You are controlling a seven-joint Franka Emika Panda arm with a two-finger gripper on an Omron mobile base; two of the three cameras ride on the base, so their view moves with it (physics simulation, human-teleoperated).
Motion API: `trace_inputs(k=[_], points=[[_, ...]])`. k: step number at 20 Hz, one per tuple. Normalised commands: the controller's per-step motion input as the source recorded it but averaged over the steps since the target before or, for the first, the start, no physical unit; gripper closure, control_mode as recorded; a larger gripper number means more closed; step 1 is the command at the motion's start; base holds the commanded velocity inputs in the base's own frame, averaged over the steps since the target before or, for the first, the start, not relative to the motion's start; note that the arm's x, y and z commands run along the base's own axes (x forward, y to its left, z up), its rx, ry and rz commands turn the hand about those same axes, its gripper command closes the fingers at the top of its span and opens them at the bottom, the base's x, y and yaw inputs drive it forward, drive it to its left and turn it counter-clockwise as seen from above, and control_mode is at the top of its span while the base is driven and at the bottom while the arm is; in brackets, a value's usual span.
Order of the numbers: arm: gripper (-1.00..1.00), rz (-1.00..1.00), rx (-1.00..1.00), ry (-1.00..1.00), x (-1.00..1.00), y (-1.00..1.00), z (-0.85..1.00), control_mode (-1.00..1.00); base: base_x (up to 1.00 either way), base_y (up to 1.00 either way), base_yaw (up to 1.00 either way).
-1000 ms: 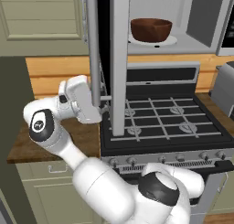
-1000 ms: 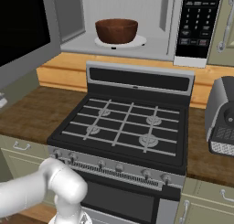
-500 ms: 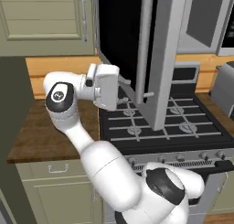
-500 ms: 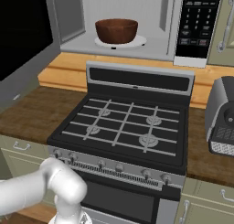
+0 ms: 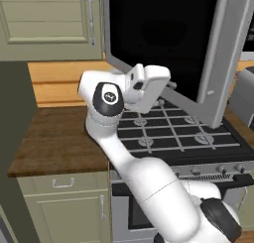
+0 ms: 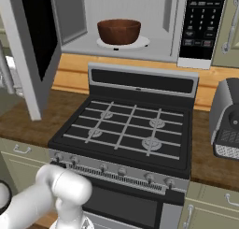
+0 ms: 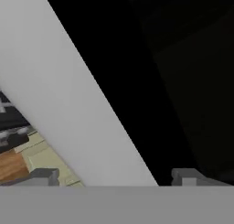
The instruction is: Pick the mushroom from the sink and place it in the bowl. Then pick the bowl and place it in the microwave. Then close the microwave door and press the start button.
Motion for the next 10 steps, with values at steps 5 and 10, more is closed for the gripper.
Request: trace_inputs(k=[5, 10], points=[[-1.00, 0.47, 0.00, -0.01, 0.16, -0.49, 0.00, -1.00, 0.00, 0.00, 0.00], [-1.00, 0.48, 0.00, 0.00, 0.58, -0.20, 0.00, -1.00, 0.00, 0.00, 0.00]])
